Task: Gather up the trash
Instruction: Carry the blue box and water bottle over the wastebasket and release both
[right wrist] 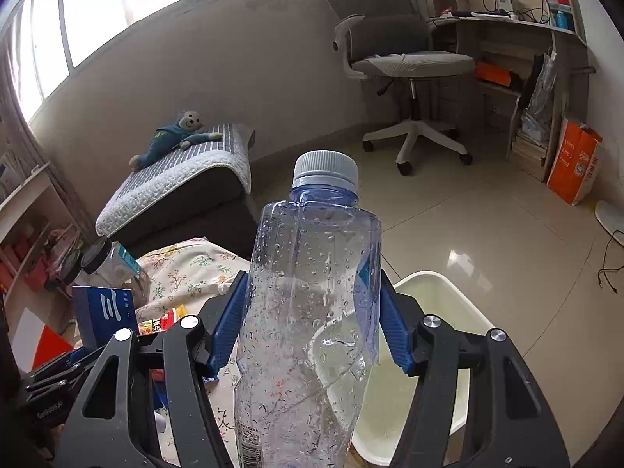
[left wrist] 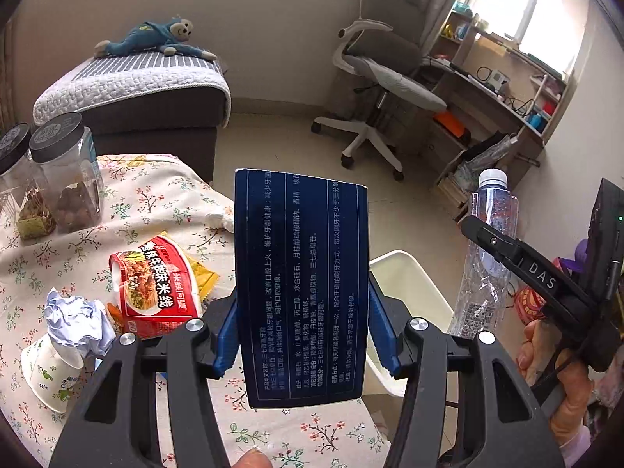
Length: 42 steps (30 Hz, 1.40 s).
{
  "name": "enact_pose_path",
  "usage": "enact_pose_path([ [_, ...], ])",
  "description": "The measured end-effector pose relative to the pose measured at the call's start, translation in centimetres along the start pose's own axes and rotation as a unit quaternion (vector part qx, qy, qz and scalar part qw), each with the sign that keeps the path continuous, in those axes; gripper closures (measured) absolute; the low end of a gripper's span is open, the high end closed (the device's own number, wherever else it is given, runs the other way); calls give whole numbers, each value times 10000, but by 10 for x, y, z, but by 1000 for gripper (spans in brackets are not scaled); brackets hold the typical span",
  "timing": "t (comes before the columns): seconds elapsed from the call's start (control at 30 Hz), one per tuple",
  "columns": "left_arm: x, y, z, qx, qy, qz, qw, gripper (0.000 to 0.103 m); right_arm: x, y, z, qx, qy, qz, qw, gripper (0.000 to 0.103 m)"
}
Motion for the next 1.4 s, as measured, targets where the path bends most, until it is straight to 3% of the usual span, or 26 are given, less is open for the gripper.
enact_pose_path([
  [0.27,6,-84,52,494,349,102,9981,48,-17,-79,-14,432,-263,574,9971,43],
  [0.47,5,-138,85,736,552,196,9956,46,-20,-117,-22,658,-381,1011,9920,43],
  [0.53,1,-148,93,717,626,237,9952,31,-20,-127,-24,751,-418,1106,9901,43],
  [0.6,-4,-152,92,701,553,200,9958,27,-17,-134,-25,802,-423,1167,9890,43],
  [0.77,-11,-135,75,696,356,53,9969,20,-12,-132,-20,865,-332,1045,9902,43],
  [0.97,6,-88,56,348,307,-51,9989,20,5,-119,4,980,101,830,9917,43],
  [1.13,11,-49,35,67,183,-265,9995,20,11,-115,14,1211,198,795,9893,41],
  [1.2,6,-36,21,-183,-103,-293,9994,20,9,-113,11,1332,102,834,9875,33],
  [1.27,0,-28,4,-410,-440,-231,9979,20,4,-107,3,1467,-97,830,9856,18],
  [1.4,-13,-14,-28,-1027,-1093,-43,9887,13,-2,-78,-13,1520,-453,675,9850,8],
])
Point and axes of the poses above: each gripper's, at about its wrist camera, not at the fingertips, and z roughly the way its jaws point, y to its left, x to its underside, the point moved 10 cm from there along z, roughly the way its jaws point, and after that the axes turned 2 degrees about -z, right-handed, at the moved point
